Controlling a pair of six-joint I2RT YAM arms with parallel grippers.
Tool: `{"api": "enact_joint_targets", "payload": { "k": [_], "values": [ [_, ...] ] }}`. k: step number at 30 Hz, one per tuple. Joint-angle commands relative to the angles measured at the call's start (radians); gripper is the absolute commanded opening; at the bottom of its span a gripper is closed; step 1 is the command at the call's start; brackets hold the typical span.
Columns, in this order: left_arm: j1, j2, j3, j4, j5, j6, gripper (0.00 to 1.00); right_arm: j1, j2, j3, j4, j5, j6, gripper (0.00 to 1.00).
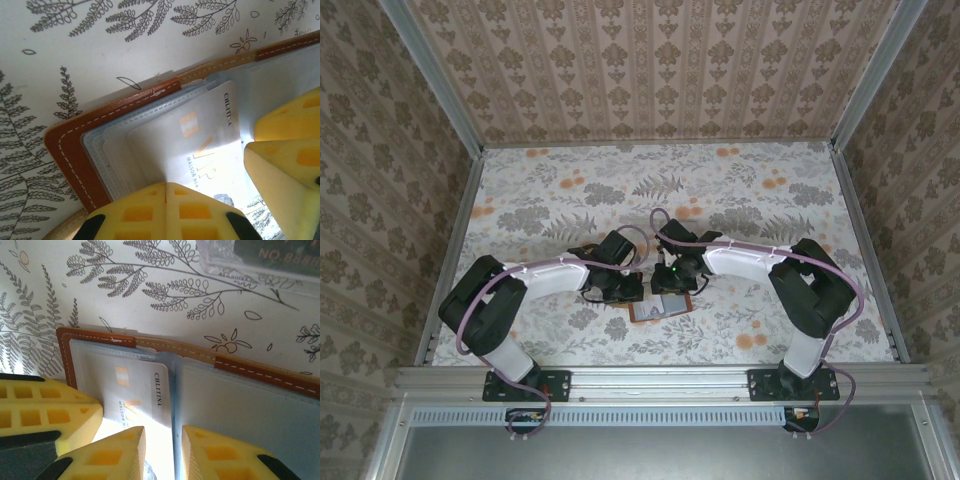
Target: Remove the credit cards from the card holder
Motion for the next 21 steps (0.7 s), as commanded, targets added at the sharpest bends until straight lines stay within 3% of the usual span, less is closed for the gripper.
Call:
{"api": "enact_joint_targets", "payload": {
  "k": [1, 21],
  "values": [
    [-0.007, 0.014, 0.008, -0.047, -0.030, 0.029, 0.04, -0.007, 0.018, -0.015, 0.020, -0.041, -0.010, 0.26],
    [-0.008, 0.020, -0.004, -0.050, -0.031, 0.031, 0.04, -0.031, 0.049, -0.050, 0.091, -0.142, 0.009, 0.26]
  ]
}}
